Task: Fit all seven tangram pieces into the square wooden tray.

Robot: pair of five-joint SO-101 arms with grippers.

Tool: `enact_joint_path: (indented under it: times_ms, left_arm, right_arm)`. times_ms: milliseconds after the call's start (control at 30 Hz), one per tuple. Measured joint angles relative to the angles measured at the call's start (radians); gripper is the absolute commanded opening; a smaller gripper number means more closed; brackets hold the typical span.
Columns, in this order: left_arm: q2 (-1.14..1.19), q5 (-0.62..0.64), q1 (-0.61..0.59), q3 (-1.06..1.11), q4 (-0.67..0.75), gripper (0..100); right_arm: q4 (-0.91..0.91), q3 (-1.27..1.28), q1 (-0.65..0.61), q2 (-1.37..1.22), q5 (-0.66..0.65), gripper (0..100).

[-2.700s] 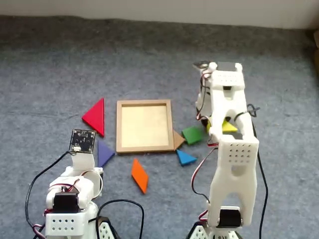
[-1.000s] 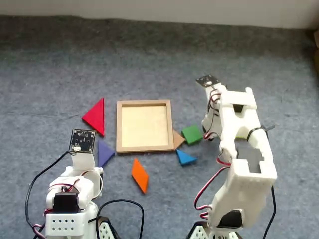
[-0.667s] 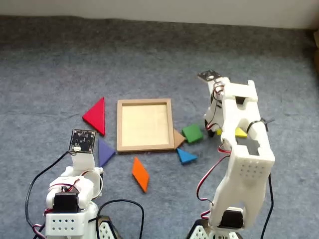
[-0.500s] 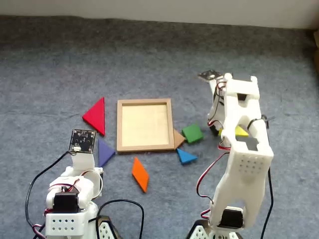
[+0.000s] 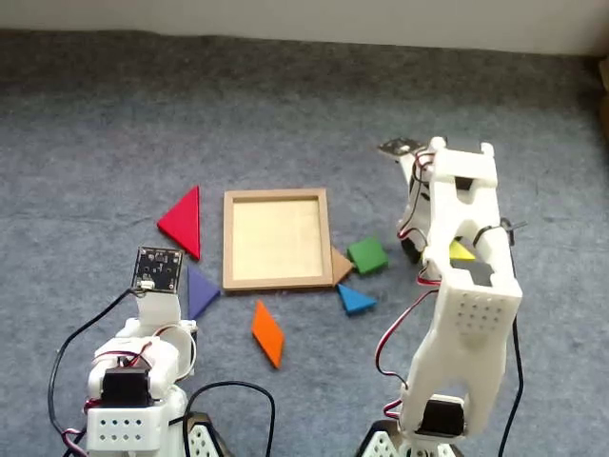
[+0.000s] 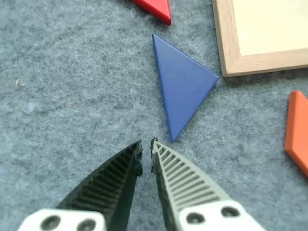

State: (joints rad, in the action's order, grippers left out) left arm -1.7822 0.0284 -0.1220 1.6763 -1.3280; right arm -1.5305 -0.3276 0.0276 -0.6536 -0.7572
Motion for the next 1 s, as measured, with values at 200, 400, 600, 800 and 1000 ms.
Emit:
enact_joint_path:
  times_ms: [200, 400, 600, 800, 1000]
  left_arm:
    - [0.0, 0.0, 0.0, 0.0, 0.0, 5]
    - [0.0, 0.0, 0.0, 0.0, 0.0, 5]
    - [0.0, 0.0, 0.0, 0.0, 0.0, 5]
    - [0.0, 0.0, 0.0, 0.0, 0.0, 5]
    - [0.0, 0.0, 0.0, 0.0, 0.0, 5]
  right_arm:
    - [0.0, 0.0, 0.012, 0.0, -0.014, 33.2]
    - [-0.006, -0.02, 0.012, -0.043, -0.014, 33.2]
    - [-0.009, -0.044, 0.015, -0.091, -0.014, 33.1]
    - [-0.026, -0.048, 0.023, -0.068, -0.012, 20.6]
    - [-0.052, -0.028, 0.032, -0.002, -0.018, 18.7]
